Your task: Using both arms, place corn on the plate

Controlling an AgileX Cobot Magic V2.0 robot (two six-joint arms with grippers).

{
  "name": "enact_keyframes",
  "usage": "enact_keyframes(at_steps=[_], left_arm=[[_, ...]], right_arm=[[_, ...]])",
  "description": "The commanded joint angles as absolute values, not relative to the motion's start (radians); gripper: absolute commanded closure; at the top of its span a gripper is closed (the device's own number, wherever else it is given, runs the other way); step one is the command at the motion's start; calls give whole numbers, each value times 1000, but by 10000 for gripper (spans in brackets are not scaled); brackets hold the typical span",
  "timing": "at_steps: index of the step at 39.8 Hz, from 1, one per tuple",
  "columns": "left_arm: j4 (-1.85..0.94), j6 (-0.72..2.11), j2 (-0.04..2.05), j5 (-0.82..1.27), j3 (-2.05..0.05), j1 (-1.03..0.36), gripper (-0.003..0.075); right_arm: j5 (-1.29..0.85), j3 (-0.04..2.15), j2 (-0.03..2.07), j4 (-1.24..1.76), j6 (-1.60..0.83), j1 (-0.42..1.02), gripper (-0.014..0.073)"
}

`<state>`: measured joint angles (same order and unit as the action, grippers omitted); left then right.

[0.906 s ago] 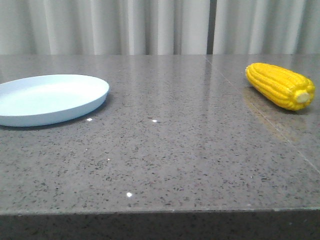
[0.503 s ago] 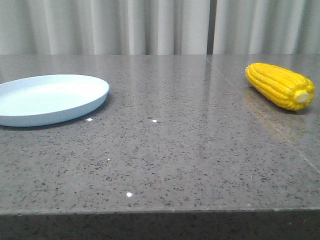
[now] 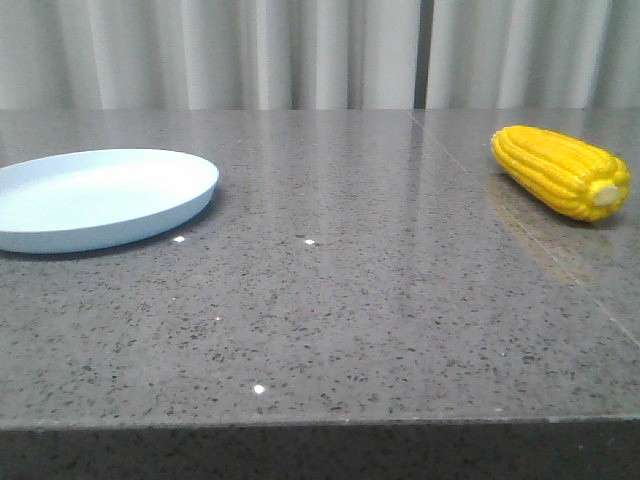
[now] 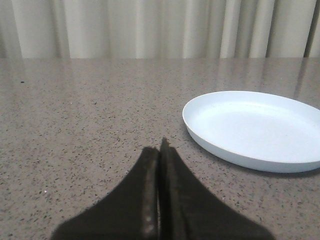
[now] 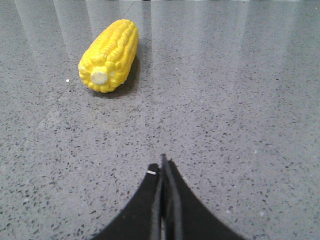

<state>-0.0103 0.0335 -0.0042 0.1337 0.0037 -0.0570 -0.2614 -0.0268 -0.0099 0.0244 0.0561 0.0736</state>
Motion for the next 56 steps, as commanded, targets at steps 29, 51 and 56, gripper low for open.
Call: enact_keyframes(at_steps=[29,51,56], left_arm=[[38,25,53,100,-350,-57,741],[38,29,351,330,-547,-57,585],[38,29,351,331,-547,-57,219]], right_arm=[[-264,355,19,47,48,70,662],[-334,526,316,47,48,70,494],[-334,526,316,47,48,70,191]])
